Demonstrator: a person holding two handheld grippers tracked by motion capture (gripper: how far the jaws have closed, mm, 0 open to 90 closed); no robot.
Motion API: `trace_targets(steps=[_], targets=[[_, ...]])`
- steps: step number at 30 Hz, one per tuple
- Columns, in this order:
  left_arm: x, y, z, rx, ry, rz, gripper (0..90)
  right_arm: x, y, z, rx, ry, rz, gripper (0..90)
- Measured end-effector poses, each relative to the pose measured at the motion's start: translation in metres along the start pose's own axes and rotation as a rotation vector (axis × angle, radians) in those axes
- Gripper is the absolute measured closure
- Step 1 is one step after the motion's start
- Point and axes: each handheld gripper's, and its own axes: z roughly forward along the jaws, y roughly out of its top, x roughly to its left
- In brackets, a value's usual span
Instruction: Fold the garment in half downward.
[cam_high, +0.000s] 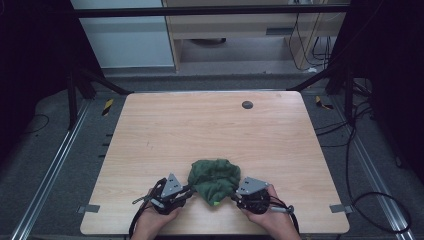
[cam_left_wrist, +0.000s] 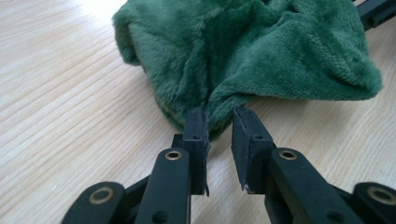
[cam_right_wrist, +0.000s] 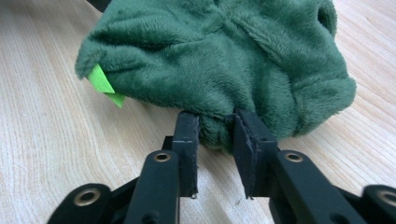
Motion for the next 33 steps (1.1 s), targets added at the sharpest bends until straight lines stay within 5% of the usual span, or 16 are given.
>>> trace_targets(steps=[13, 25, 28, 33], targets=[[0.009, 0.001, -0.008, -0.028, 0.023, -0.055, 64.4, -0.007, -0.001, -0.005, 0.035, -0.019, 0.049, 48.2], [0.032, -0.002, -0.006, 0.007, 0.117, -0.159, 19.5, -0.035, -0.01, -0.011, 0.057, -0.152, 0.176, 17.8], [0.042, -0.004, -0.008, 0.018, 0.137, -0.205, 15.6, -0.043, -0.013, -0.011, 0.07, -0.19, 0.236, 10.8], [0.05, -0.007, -0.011, 0.02, 0.152, -0.227, 13.3, -0.049, -0.014, -0.012, 0.077, -0.216, 0.277, 8.6]])
